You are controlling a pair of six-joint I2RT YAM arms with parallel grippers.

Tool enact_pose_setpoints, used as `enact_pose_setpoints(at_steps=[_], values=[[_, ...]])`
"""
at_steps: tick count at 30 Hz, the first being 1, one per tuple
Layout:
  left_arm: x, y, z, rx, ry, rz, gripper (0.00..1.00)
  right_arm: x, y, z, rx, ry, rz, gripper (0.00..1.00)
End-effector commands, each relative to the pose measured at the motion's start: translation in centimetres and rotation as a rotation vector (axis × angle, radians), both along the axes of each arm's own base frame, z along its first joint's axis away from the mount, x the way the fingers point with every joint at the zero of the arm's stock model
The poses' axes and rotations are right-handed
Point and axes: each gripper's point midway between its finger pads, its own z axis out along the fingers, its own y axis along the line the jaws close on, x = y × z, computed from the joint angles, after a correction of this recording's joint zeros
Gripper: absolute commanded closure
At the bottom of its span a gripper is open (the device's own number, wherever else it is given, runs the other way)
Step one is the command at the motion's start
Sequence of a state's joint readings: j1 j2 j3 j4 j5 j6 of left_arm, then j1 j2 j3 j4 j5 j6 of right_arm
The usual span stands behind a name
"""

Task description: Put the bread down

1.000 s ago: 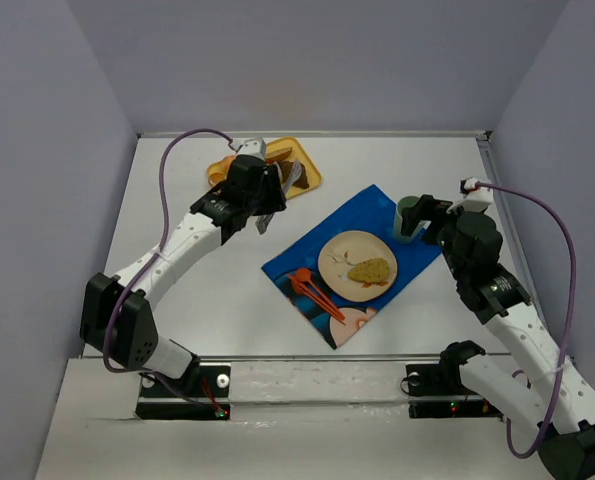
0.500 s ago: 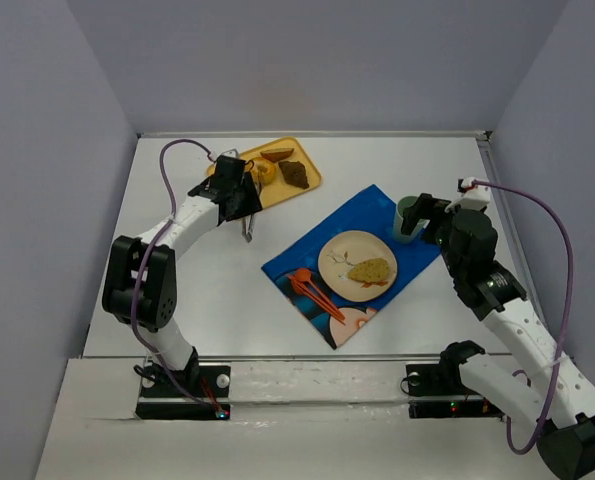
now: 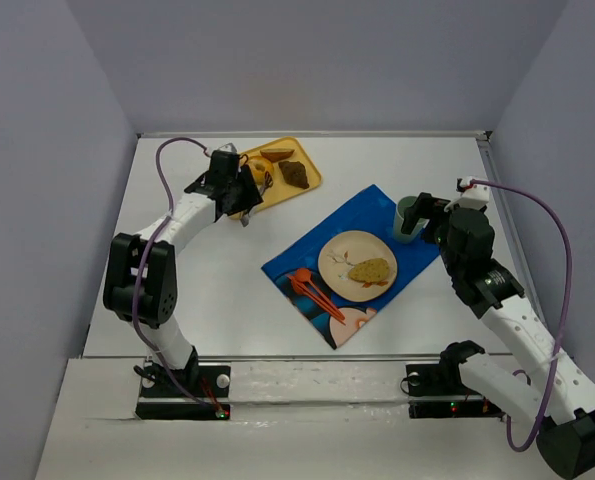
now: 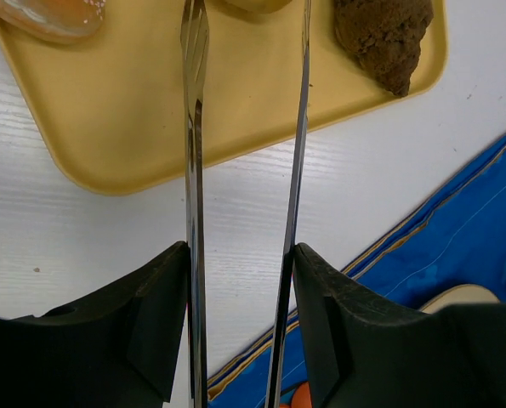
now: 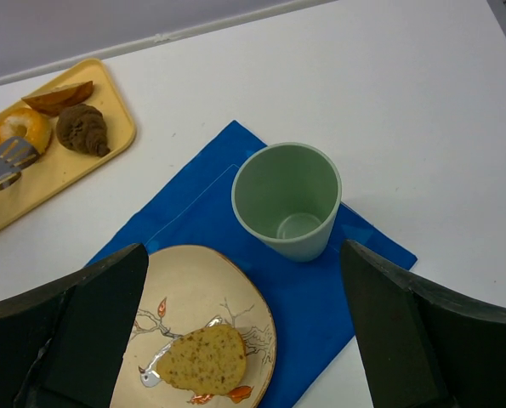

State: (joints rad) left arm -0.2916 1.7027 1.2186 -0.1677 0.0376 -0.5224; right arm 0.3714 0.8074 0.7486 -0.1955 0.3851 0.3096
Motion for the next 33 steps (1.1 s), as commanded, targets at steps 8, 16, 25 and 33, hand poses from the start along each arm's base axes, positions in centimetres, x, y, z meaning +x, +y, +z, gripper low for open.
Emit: enact_pose_setpoints(at_steps=[8,16,25,33], values=[[3.2,0.9,4.3,-0.133,-0.108,0.077,0.41,0.3,-0.7,1.1,-0.004,-0.035,-0.034,0.0],[4.7,1.1,3.7,-0.183,-0.092,0.097,0.41,0.2,-0.8,1.2,-0.004,-0.036,-0.037,0.0],[5.7,1.7,3.1,-0.22,-0.082,0.136,0.42,0.3,-0.8,1.0,-0.006,-0.031,-0.04,0.0],[6.5,1.9,2.7,-0.229,-0.072,0.172,0.49,0.4,-0.9,1.0,-0.007,-0.03,-0.045,0.0]])
